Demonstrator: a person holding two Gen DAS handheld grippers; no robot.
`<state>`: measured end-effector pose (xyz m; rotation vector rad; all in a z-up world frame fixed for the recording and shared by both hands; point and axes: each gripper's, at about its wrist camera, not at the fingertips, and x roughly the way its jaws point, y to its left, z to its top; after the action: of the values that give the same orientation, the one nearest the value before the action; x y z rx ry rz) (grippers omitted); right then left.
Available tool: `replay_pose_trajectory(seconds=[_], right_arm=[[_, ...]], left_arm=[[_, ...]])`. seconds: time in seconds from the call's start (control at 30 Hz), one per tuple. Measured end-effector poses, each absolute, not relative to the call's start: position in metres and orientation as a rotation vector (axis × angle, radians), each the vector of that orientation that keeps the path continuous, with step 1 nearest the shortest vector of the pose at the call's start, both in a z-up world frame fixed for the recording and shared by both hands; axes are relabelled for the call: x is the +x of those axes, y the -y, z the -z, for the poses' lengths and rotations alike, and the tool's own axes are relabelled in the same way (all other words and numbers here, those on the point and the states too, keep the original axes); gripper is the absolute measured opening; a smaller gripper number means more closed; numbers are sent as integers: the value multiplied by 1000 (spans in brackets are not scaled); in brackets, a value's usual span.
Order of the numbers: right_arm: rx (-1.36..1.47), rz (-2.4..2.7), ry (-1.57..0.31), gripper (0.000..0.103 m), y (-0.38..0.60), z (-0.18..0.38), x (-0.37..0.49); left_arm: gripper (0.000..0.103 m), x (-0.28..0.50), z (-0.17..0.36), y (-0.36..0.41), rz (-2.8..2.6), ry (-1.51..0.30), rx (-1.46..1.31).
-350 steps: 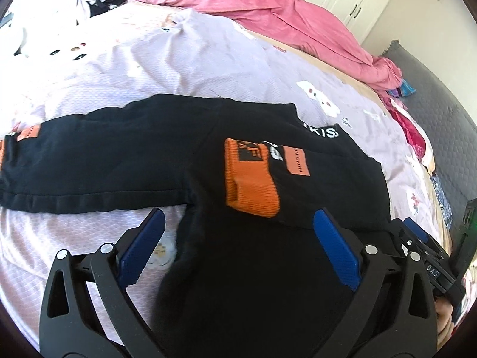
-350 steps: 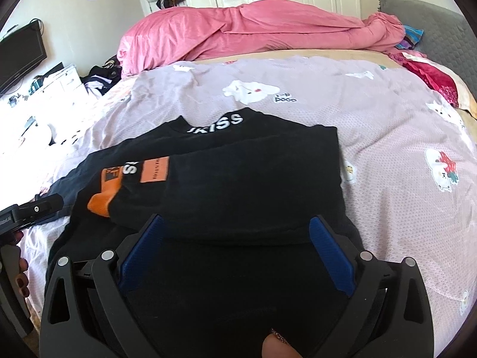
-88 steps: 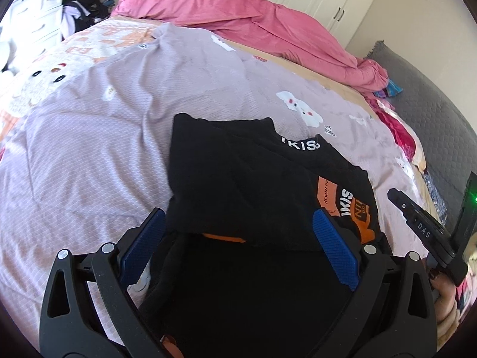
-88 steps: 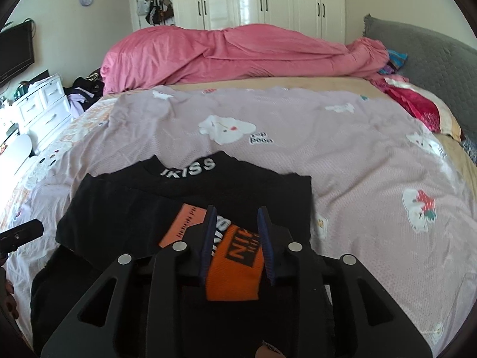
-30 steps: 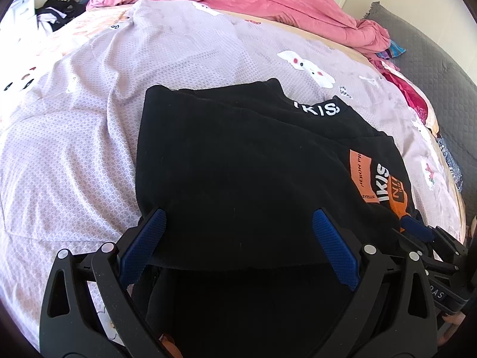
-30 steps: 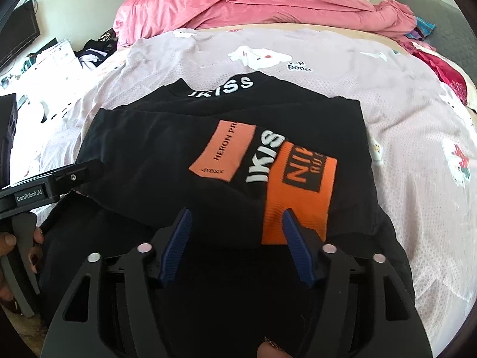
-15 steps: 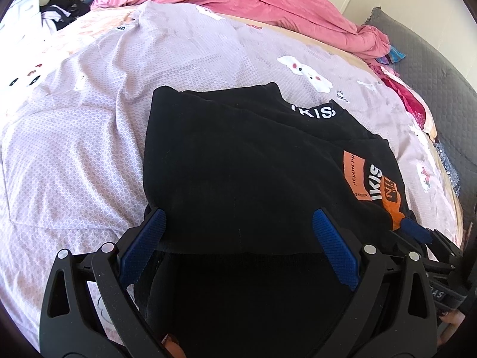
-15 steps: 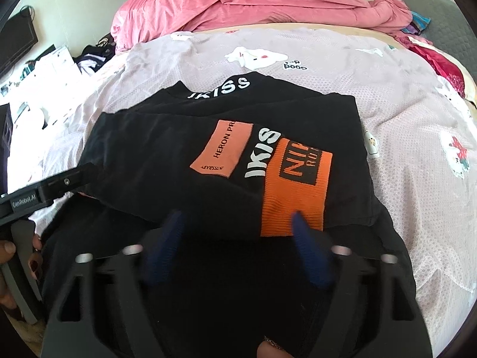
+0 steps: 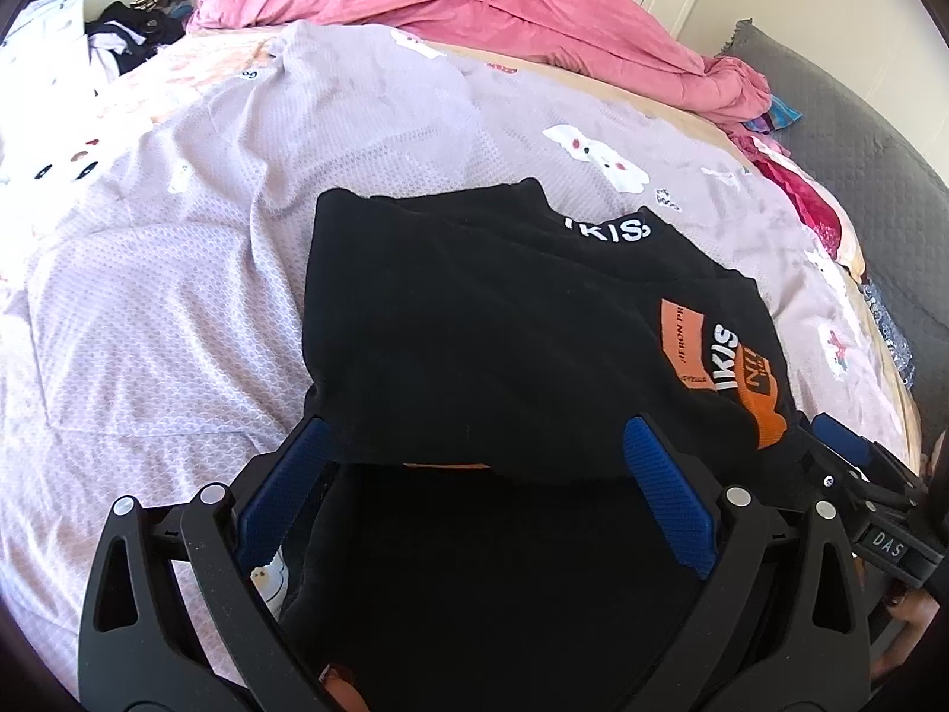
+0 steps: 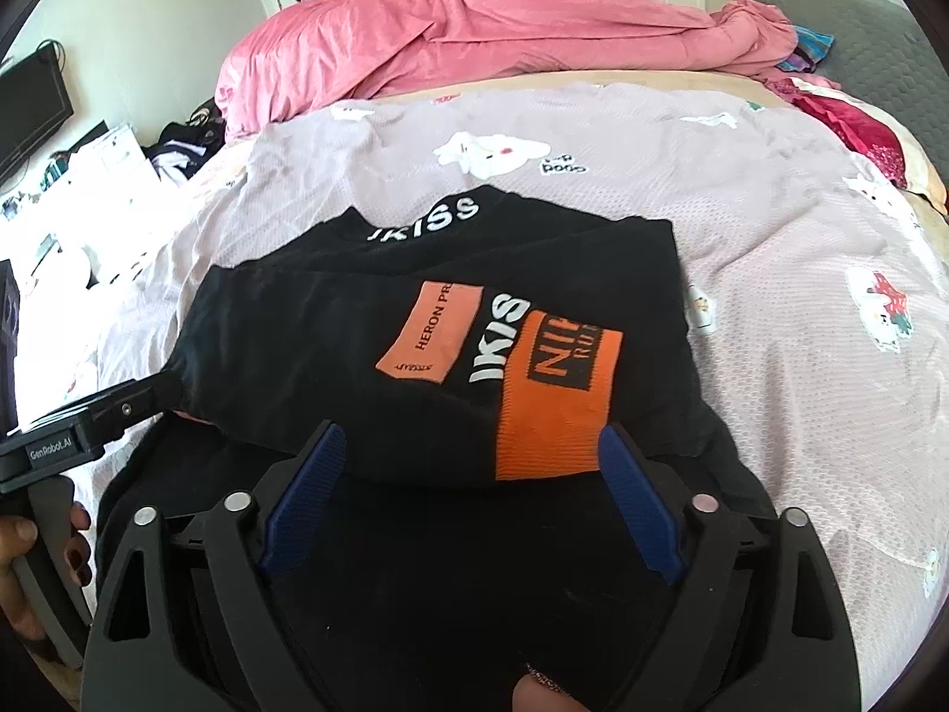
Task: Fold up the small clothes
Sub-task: 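Move both open grippers back over the shirt toward its black hem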
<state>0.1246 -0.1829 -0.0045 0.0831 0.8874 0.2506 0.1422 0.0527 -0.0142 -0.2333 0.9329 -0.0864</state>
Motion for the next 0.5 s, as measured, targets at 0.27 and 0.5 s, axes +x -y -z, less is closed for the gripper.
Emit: replay_pose_trajectory(seconds=[0.27, 0.5], right_arm=[[109, -249, -859, 91, 191, -10, 114], [118, -252, -829, 91, 195, -23, 103]], left_arm=[[94, 127, -4, -51, 75, -890, -225], [94, 111, -21, -50, 72, -847, -218]])
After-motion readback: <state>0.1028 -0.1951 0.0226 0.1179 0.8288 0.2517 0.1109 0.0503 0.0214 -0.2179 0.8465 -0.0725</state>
